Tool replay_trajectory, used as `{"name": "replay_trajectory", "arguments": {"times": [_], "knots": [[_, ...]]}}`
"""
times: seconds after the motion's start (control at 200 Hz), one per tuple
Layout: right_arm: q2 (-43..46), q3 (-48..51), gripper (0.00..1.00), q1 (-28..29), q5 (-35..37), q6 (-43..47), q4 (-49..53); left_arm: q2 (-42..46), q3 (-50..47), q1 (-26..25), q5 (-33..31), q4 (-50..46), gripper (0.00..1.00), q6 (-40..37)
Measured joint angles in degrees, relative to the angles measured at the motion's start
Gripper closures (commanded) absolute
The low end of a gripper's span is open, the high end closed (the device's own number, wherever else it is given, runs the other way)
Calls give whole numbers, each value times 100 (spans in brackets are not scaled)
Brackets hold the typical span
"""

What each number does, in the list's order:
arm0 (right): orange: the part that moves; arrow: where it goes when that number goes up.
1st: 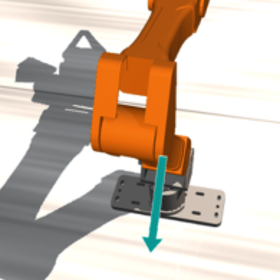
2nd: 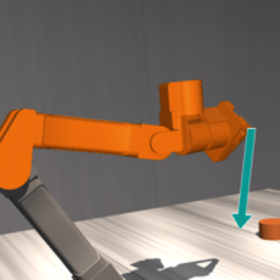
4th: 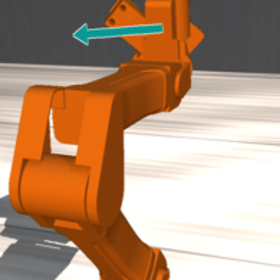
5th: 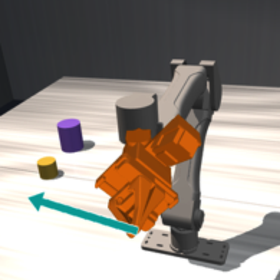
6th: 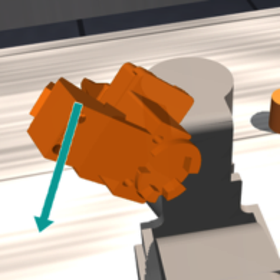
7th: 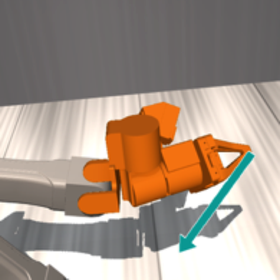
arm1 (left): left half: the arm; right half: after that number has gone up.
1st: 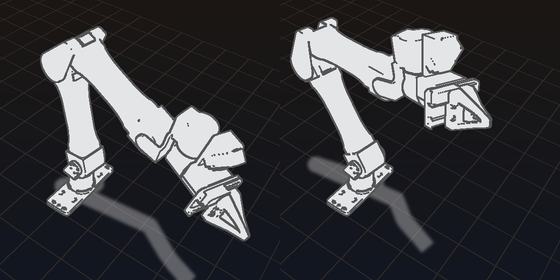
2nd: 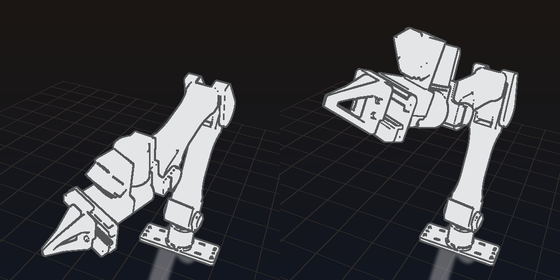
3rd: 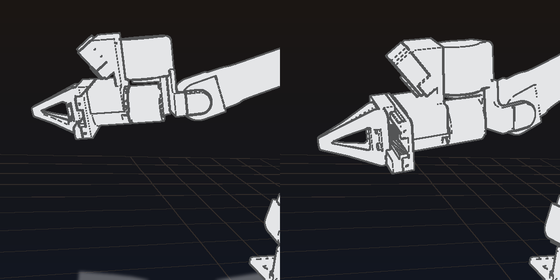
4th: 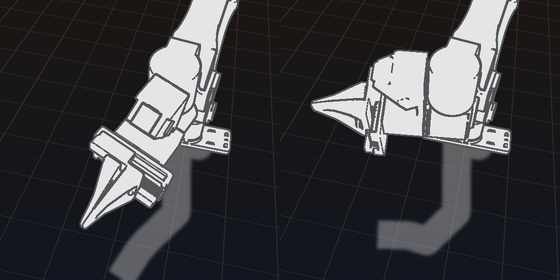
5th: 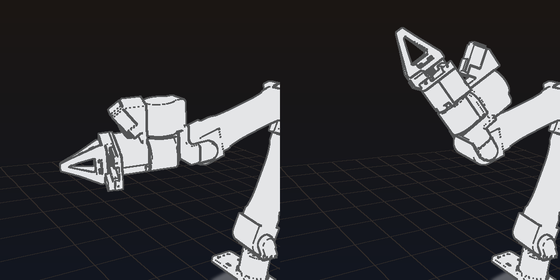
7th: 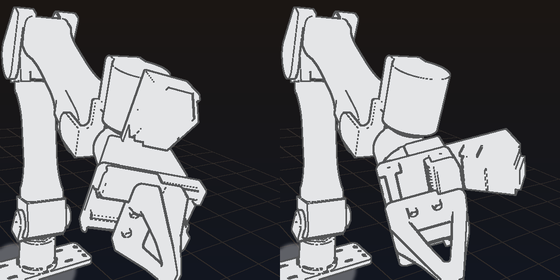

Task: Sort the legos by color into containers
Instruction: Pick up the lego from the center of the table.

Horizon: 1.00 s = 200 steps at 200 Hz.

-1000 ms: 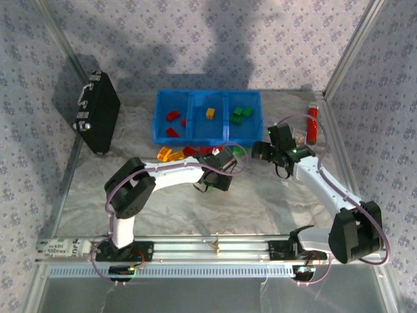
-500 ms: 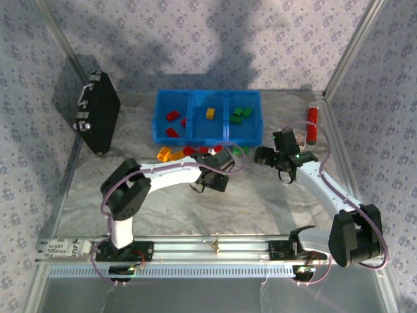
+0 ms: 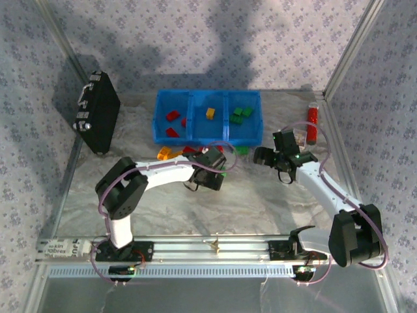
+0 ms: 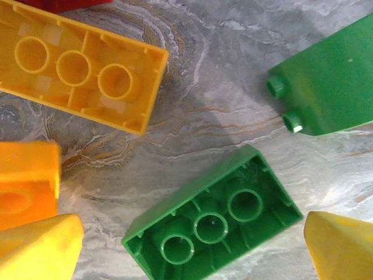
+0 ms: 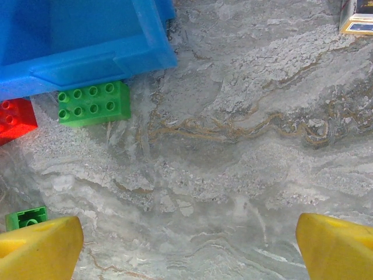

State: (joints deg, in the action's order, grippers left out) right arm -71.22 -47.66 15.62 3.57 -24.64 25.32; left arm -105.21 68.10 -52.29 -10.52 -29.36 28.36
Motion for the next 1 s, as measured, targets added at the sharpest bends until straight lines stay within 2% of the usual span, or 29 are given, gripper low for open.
{"name": "replay_trajectory", "arguments": {"times": [0.305,0.445,0.505,0.645,0.745,0.904,0.999], "knots": [[11,17,4,0,-66,-24,-28,-46,39,17,186,116,5,-411],[39,28,4,0,-90,-42,-31,-138,74,17,308,109,11,-509],[42,35,4,0,-105,-44,-33,-190,107,11,380,105,16,-553],[44,76,4,-2,-109,-48,-35,-308,251,-37,496,68,40,-654],[44,81,5,-28,-133,-57,-39,-361,367,-122,494,11,51,-699],[44,81,5,-101,-153,-63,-50,-448,442,-201,496,-92,62,-728],[52,81,5,-164,-173,-63,-57,-490,452,-210,496,-120,65,-745]]}}
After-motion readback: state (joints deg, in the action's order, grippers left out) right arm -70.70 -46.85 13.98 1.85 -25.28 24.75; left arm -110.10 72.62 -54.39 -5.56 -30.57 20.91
